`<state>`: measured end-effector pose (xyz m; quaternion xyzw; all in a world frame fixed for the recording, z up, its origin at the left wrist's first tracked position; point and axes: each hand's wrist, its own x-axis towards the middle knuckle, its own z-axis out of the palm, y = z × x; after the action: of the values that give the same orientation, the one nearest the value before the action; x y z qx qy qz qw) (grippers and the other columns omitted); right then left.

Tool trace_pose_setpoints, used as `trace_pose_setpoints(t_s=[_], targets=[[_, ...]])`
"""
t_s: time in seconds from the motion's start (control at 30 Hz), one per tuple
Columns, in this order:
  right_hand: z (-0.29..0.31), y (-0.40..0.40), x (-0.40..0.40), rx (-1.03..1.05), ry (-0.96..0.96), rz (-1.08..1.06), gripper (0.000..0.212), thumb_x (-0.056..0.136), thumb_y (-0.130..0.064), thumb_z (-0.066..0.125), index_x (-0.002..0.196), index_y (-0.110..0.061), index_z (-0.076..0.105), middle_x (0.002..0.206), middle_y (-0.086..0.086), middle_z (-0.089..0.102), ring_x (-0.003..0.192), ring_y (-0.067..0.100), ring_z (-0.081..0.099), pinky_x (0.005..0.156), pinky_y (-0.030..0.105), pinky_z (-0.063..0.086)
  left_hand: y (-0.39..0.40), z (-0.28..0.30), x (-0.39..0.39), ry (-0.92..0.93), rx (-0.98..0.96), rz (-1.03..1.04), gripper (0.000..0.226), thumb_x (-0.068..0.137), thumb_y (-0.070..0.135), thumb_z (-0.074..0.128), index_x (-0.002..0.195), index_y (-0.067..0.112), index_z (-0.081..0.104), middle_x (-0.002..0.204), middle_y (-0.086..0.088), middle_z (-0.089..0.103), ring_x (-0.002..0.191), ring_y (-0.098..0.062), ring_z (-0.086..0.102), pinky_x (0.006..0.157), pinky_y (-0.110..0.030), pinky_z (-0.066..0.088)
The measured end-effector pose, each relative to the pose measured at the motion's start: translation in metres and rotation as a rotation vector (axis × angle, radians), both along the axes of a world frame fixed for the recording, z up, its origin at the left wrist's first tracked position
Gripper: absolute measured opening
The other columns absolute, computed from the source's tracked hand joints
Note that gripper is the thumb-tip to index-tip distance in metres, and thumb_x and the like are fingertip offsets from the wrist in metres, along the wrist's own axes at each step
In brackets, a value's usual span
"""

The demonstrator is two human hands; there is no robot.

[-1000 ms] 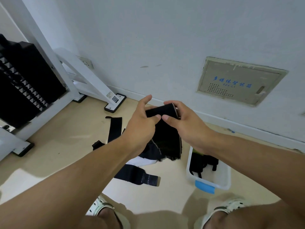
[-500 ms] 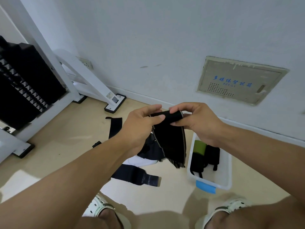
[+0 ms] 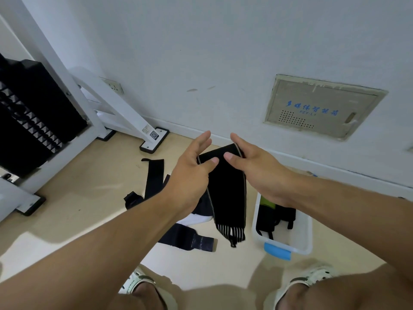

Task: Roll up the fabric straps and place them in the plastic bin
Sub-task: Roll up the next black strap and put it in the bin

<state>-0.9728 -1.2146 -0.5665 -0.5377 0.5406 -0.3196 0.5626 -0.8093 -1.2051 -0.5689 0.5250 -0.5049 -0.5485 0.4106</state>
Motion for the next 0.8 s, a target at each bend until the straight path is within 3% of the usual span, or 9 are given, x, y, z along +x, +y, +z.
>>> trace_pose_setpoints(t_s=[0.13,0.23,0.3,0.33,0.43,0.57,0.7,0.8], targets=[[0.005,0.004,-0.001,-0.229,0.175,0.128,0.068,0.105,-0.026,0.052,0.158,-0.047,0.016,0.155,-0.017,0.043,0.139,0.004,0.045,0.119,0.031,0.034,0.002,-0.003,0.001,0.037,0.112,-0.082,0.057,0.108,0.016,0.052,0.159,0.031,0.034,0.147,0.020,0.051,0.127,0.000,0.055,0.099,-0.018,0.047],[0.007,0.000,-0.010,-0.261,0.131,0.008,0.059,0.093,-0.020,0.072,0.142,-0.036,0.043,0.131,-0.017,0.061,0.099,0.020,0.070,0.091,0.040,0.058,0.001,-0.001,0.003,-0.047,0.168,-0.139,0.042,0.107,0.022,0.053,0.149,0.024,0.051,0.130,0.004,0.071,0.118,-0.013,0.069,0.111,-0.038,0.049],[0.011,-0.004,-0.017,-0.238,0.103,-0.101,0.052,0.079,-0.021,0.086,0.122,-0.026,0.058,0.115,-0.010,0.069,0.073,0.020,0.069,0.070,0.033,0.059,-0.001,0.002,0.006,-0.120,0.181,-0.179,0.026,0.104,0.025,0.059,0.128,0.024,0.067,0.111,-0.001,0.079,0.107,-0.018,0.074,0.108,-0.044,0.052],[0.011,-0.005,-0.020,-0.222,0.100,-0.104,0.050,0.075,-0.022,0.090,0.116,-0.023,0.062,0.109,-0.007,0.072,0.070,0.020,0.068,0.067,0.031,0.057,-0.002,0.002,0.008,-0.138,0.191,-0.199,0.023,0.099,0.027,0.065,0.122,0.025,0.070,0.107,-0.002,0.080,0.105,-0.020,0.075,0.107,-0.047,0.052],[0.010,-0.004,-0.022,-0.203,0.092,-0.012,0.037,0.074,-0.021,0.089,0.104,-0.020,0.067,0.098,-0.008,0.077,0.080,0.032,0.073,0.077,0.038,0.061,-0.003,0.001,0.014,-0.153,0.214,-0.302,0.038,0.079,0.036,0.081,0.117,0.030,0.075,0.110,-0.005,0.079,0.106,-0.026,0.075,0.106,-0.051,0.053],[0.003,-0.008,-0.021,-0.214,0.159,0.114,0.034,0.080,-0.028,0.086,0.108,-0.026,0.067,0.107,-0.010,0.076,0.073,0.013,0.072,0.080,0.037,0.061,-0.004,-0.002,0.013,-0.238,0.146,-0.245,0.026,0.084,0.027,0.082,0.110,0.030,0.077,0.103,-0.002,0.080,0.099,-0.021,0.077,0.100,-0.047,0.057],[-0.012,-0.017,-0.041,-0.016,0.376,0.398,0.039,0.076,-0.032,0.089,0.108,-0.025,0.069,0.097,-0.002,0.078,0.086,0.018,0.076,0.080,0.035,0.062,-0.011,-0.005,0.016,-0.514,0.029,-0.096,0.026,0.085,0.030,0.080,0.110,0.026,0.071,0.099,0.007,0.078,0.092,-0.013,0.074,0.091,-0.039,0.060],[-0.024,-0.019,-0.059,0.127,0.526,0.547,0.028,0.076,-0.025,0.089,0.098,-0.021,0.074,0.090,-0.007,0.078,0.083,0.012,0.075,0.071,0.021,0.057,-0.022,-0.012,0.030,-0.698,0.001,-0.013,0.030,0.080,0.040,0.079,0.105,0.028,0.066,0.096,0.010,0.074,0.088,-0.012,0.072,0.088,-0.039,0.059]])
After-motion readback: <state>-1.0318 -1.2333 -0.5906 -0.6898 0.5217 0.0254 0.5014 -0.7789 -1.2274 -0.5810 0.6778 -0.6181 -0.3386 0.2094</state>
